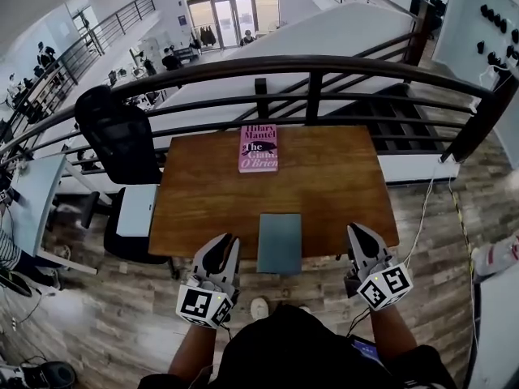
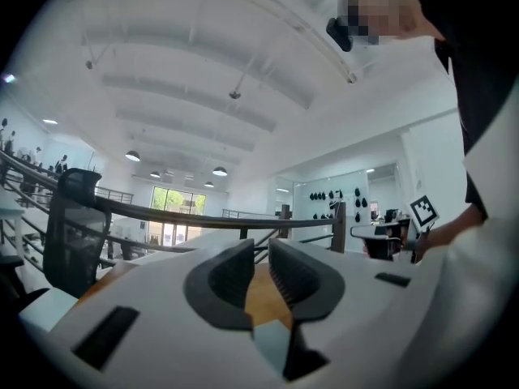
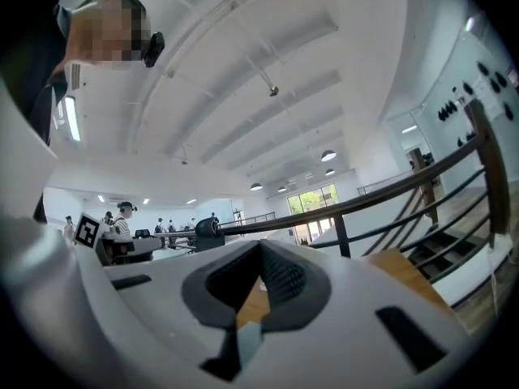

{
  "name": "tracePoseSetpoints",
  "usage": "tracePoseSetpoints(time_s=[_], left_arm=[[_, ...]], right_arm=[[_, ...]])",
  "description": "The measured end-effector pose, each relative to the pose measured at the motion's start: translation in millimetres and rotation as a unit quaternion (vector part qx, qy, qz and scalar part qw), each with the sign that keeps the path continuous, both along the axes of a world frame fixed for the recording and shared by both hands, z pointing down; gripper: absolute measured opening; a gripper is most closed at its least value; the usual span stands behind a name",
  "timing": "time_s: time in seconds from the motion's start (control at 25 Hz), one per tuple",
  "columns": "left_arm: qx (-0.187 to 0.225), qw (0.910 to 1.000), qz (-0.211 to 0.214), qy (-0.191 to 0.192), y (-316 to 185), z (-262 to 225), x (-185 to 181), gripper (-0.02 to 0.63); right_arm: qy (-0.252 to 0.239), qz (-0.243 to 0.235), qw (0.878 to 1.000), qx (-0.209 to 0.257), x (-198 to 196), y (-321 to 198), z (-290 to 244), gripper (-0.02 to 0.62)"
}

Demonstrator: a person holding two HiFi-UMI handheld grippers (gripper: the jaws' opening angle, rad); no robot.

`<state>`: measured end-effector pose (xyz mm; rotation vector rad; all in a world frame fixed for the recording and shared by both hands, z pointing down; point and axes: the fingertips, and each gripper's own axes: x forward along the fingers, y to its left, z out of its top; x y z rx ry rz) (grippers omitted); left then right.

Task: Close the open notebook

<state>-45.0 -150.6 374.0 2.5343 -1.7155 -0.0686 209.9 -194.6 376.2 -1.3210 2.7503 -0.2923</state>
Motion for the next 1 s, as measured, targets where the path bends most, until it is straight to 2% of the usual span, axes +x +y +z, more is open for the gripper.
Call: tracePoseSetpoints(time_s=[0.12, 0.28, 0.52, 0.64, 0.8, 1.0], left_arm=[[-0.003, 1.0, -0.005, -0.002, 4.8, 3.5, -6.9, 0.058], [-0.008, 0.9999, -0.013, -0.006, 8.7, 5.8, -7.3, 0.041], [0.001, 0.9997, -0.015, -0.02, 4.8, 5.8, -3.5, 0.037], [-0.009, 0.9993, -0.018, -0.031, 1.6, 15.3, -5.3, 0.037], [-0.011, 0.9997, -0.021, -0.01, 1.3, 13.5, -7.1, 0.038], [0.0, 0.9997, -0.022, -0.011, -2.6, 6.1, -3.6, 0.038]], right_arm=[[0.034, -0.004, 0.999, 0.029, -7.7, 4.7, -2.3, -0.006], [0.062, -0.02, 0.998, 0.027, -14.5, 9.7, 6.8, -0.006], [0.048, -0.027, 0.998, 0.024, -18.8, 7.7, 4.4, -0.006], [0.031, -0.026, 0.999, 0.026, -26.9, 1.6, -0.4, -0.006], [0.023, -0.023, 0.999, 0.03, -29.2, -0.5, -5.6, -0.006], [0.014, -0.017, 1.0, 0.017, -17.6, 0.8, 1.2, -0.006]])
